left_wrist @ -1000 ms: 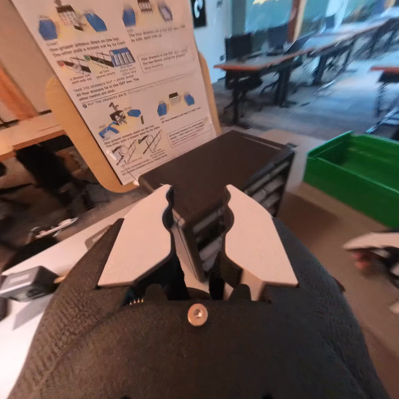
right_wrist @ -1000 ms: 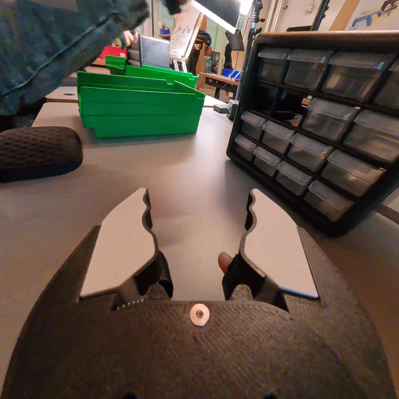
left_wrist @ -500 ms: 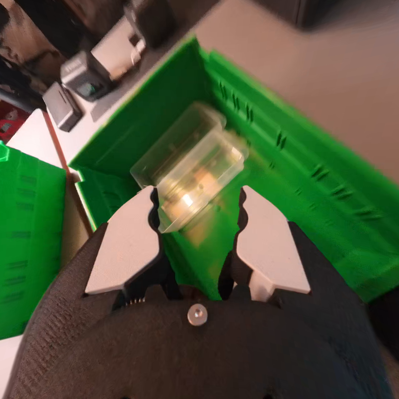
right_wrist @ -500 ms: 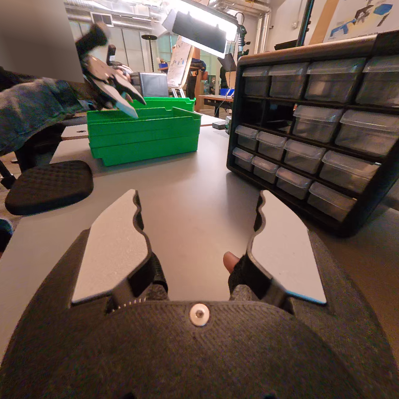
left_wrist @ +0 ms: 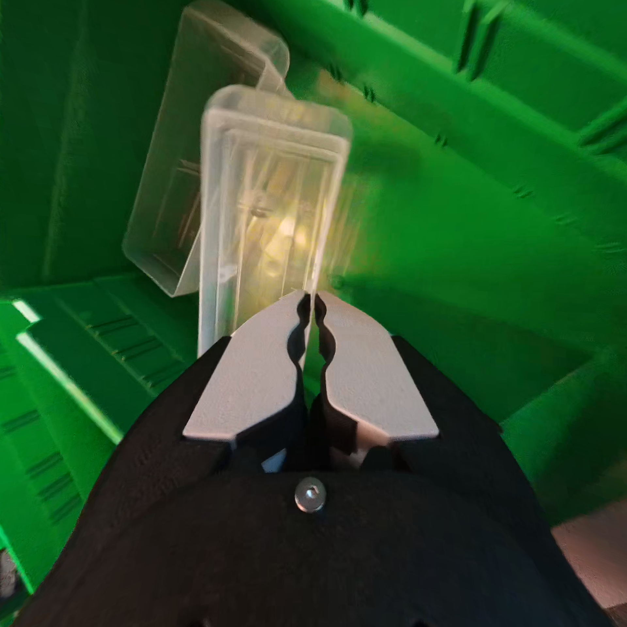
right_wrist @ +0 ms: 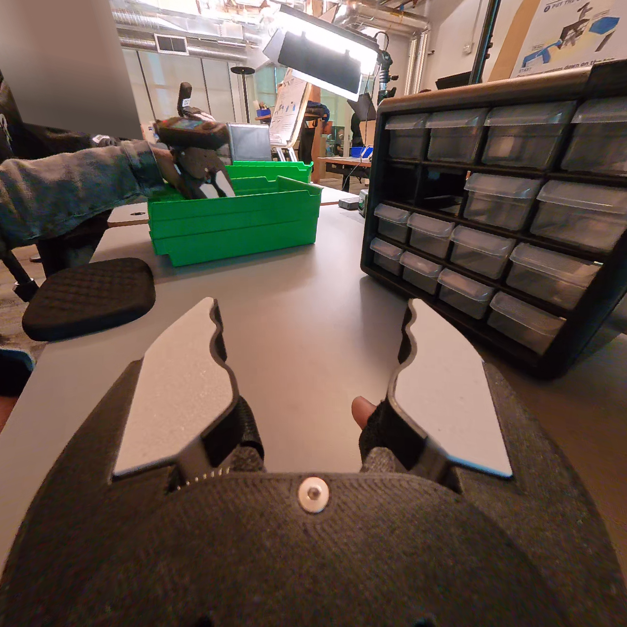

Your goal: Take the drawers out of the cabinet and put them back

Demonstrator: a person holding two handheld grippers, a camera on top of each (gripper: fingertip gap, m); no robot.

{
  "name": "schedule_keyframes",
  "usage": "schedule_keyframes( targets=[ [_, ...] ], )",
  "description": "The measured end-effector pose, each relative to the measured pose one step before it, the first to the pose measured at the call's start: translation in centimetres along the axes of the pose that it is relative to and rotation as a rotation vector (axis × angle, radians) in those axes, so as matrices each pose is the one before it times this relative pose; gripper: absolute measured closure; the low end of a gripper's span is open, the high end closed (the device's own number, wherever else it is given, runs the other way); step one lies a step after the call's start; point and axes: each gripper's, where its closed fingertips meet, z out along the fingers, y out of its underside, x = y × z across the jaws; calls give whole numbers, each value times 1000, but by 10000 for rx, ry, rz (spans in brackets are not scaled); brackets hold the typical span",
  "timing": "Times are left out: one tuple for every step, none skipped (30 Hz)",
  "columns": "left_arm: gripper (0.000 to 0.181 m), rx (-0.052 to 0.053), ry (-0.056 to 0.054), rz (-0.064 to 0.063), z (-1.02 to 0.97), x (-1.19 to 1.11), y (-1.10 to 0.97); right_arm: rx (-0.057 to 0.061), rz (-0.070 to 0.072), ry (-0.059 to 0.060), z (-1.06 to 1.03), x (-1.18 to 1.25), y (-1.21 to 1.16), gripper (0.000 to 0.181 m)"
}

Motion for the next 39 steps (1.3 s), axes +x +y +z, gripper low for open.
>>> schedule_keyframes(
  targets=[
    [180,506,-342,-74,-1187,-243,-549,19,-9,-15,-5,-26,-45,80],
    [179,532,-298,-157,-1345,-224,-659,6,5,-16,3,-14,-8,80],
    [180,625,-266,-68,-1442,-123,-913,-12,17,-19,20,-24,36,81],
    [180,787,-277,101,-1466,39,-1360,-17,8,-45,30,-90,43,81],
    [180,823,-211,145,-1411,258,-1746,-24,-21,-47,38,-100,52,81],
    [180,779,-29,229,-1203,646,-2008,-22,-57,-64,36,-147,38,81],
    [180,859,103,472,-929,1037,-2357,-19,-79,-55,42,-149,24,81],
    [180,882,321,661,-536,1500,-2607,-10,-94,-58,21,-165,11,81],
    [180,705,462,636,-45,1684,-2561,6,-101,-69,25,-186,-31,81],
    [180,537,521,641,409,1674,-2413,20,-100,-94,6,-223,-71,81],
    [180,419,500,657,819,1484,-2211,69,-84,-161,-15,-348,-157,81],
    [180,260,420,531,1152,1163,-1922,114,-46,-178,-23,-383,-248,81],
    [180,101,377,421,1388,889,-1608,133,-15,-168,-6,-382,-305,81],
    [180,25,323,336,1545,682,-1390,139,-23,-150,-3,-375,-326,81],
    [180,-11,353,260,1613,614,-1217,154,-78,-138,6,-385,-341,81],
    [180,-70,424,166,1638,604,-1022,153,-159,-81,36,-321,-347,81],
    [180,-129,411,92,1623,499,-846,119,-253,-17,48,-254,-305,81],
    [180,-151,303,58,1522,293,-734,97,-353,28,61,-198,-278,82],
    [180,-126,264,90,1365,228,-688,57,-448,69,55,-180,-239,83],
    [180,7,263,81,1213,218,-783,14,-468,59,45,-200,-183,84],
    [180,88,320,109,1055,315,-790,-31,-411,45,54,-187,-110,86],
    [180,63,286,152,935,289,-659,-59,-298,-6,55,-216,-47,88],
    [180,-11,191,176,812,179,-489,-66,-165,-44,65,-213,19,90],
    [180,-73,168,179,689,187,-334,-13,-94,-47,46,-189,-44,91],
    [180,-86,192,149,564,253,-262,16,-76,-21,38,-101,-42,95],
    [180,-56,173,113,410,247,-244,-52,-82,-28,36,-89,66,99],
    [180,-78,133,86,284,207,-144,-61,-141,-77,-17,-149,91,110],
    [180,-118,-114,47,163,-155,19,39,-208,29,-48,14,-81,111],
    [180,-17,-305,-16,65,-441,-23,-92,-165,182,-70,268,26,111],
    [171,156,-414,-176,-20,-623,-186,-99,-167,260,-132,423,-14,112],
    [163,307,-542,-347,-124,-830,-334,51,-132,296,-194,514,-258,112],
    [155,412,-703,-459,-250,-1047,-459,120,62,344,-230,689,-344,112],
    [146,577,-1013,-571,-386,-1421,-640,181,281,375,-281,846,-379,112],
    [138,815,-1303,-650,-492,-1662,-931,204,440,373,-301,933,-355,112],
    [129,935,-1400,-599,-565,-1526,-1061,187,581,417,-306,1069,-311,112],
    [121,825,-1373,-302,-572,-1078,-907,203,754,412,-263,1131,-328,112],
    [112,540,-1108,345,-453,-360,-562,231,906,285,-204,980,-357,112],
    [107,118,-895,1116,-253,105,-104,201,977,218,-138,844,-276,113],
    [105,-204,-800,1473,-3,265,155,80,920,78,-56,568,-72,113]
  ],
)
